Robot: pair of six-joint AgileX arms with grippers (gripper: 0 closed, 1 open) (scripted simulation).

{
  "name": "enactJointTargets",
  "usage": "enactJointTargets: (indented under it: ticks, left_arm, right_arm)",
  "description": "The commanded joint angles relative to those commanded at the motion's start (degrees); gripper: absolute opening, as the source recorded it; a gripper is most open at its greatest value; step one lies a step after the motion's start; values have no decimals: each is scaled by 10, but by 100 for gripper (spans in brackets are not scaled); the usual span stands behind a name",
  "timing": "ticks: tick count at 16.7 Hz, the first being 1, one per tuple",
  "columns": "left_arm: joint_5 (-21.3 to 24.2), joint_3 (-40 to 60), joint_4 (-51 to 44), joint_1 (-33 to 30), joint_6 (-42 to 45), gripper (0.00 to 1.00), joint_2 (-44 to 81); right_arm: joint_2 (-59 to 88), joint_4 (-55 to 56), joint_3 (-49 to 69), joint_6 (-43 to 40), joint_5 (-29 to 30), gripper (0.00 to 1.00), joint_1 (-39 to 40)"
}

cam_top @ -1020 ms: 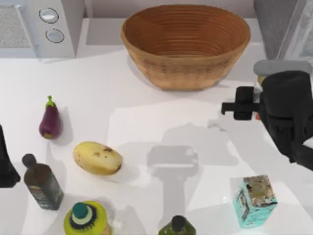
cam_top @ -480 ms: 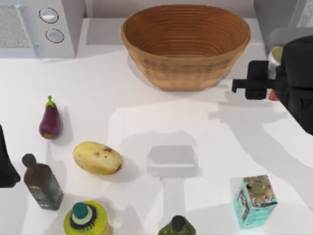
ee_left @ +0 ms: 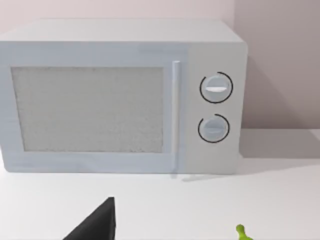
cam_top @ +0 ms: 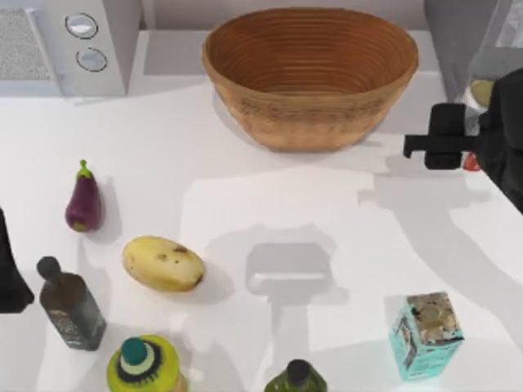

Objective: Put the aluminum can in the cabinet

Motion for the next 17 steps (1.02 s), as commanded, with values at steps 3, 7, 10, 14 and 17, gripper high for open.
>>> enactJointTargets:
  ticks: [3,7,10,14,17]
  left_arm:
    - [0,0,0,0,0,100,0]
    - [0,0,0,0,0,100,0]
    - [0,0,0,0,0,100,0]
    - [0,0,0,0,0,100,0]
    - [0,0,0,0,0,100,0]
  right_arm:
    - [-93,-3,-53,-20,-32,0,-36]
    - [-298,-8,-154,-58,-94,0,-104]
    - [-478,-12,-239,-90,-145,0,-161]
    - [-663,-17,-349,-131,-212,0,-234]
    - [-739,-20,-406,-153,-246,0,-273]
